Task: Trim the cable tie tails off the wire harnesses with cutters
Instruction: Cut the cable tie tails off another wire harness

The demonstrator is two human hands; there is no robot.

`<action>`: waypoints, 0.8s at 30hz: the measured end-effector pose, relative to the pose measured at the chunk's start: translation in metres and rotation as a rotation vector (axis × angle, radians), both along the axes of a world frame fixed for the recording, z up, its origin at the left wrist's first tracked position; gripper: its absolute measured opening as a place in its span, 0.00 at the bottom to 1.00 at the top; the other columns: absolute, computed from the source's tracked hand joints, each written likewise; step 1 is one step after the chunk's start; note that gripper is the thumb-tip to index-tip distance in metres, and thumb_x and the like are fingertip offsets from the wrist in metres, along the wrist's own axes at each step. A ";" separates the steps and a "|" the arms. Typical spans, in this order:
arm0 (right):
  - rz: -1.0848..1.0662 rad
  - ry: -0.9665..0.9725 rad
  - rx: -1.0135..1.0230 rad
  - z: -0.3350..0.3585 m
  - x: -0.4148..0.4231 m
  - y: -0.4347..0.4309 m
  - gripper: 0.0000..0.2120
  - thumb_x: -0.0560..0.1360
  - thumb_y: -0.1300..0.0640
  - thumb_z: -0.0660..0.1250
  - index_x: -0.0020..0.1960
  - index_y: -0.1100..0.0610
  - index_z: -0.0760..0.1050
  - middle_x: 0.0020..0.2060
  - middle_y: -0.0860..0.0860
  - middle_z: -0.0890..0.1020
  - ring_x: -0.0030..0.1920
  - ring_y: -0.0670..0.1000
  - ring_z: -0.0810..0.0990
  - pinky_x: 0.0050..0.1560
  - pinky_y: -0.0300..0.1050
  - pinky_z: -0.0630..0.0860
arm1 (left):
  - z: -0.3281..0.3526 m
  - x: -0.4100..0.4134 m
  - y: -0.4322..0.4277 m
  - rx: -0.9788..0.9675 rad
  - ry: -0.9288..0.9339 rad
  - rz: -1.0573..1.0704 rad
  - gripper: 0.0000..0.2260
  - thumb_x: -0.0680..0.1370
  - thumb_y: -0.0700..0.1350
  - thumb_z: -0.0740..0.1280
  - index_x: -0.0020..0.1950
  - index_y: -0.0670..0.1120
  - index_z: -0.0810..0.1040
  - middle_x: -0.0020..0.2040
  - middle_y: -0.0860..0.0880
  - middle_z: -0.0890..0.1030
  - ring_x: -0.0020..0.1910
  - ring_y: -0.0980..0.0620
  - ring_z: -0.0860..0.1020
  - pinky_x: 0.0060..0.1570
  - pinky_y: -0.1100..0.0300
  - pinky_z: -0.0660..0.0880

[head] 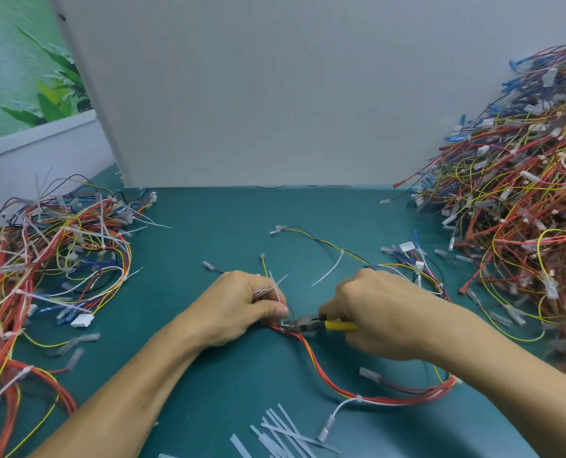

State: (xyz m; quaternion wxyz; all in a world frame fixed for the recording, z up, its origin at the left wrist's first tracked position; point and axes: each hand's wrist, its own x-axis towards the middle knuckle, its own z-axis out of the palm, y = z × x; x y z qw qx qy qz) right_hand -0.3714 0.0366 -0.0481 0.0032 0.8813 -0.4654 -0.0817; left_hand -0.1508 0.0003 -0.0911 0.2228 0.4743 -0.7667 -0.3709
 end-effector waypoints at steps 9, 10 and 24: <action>0.002 0.090 -0.149 -0.013 0.006 0.013 0.06 0.74 0.60 0.60 0.50 0.52 0.72 0.37 0.49 0.64 0.38 0.59 0.67 0.30 0.46 0.58 | -0.002 0.001 -0.001 -0.016 -0.014 -0.002 0.06 0.74 0.42 0.72 0.38 0.51 0.81 0.36 0.50 0.84 0.38 0.50 0.81 0.49 0.49 0.77; 0.005 0.105 -0.152 -0.014 0.007 0.013 0.06 0.74 0.60 0.60 0.50 0.53 0.71 0.36 0.49 0.62 0.37 0.59 0.66 0.28 0.47 0.55 | -0.002 0.001 -0.001 -0.015 -0.015 -0.003 0.06 0.74 0.42 0.72 0.38 0.52 0.81 0.36 0.51 0.84 0.37 0.53 0.80 0.48 0.50 0.78; -0.021 0.054 -0.193 -0.021 0.007 0.017 0.06 0.75 0.62 0.58 0.50 0.54 0.69 0.38 0.51 0.66 0.36 0.61 0.67 0.27 0.47 0.54 | -0.004 0.004 -0.002 0.008 0.074 -0.019 0.07 0.75 0.40 0.70 0.38 0.48 0.81 0.36 0.49 0.84 0.37 0.53 0.82 0.45 0.57 0.79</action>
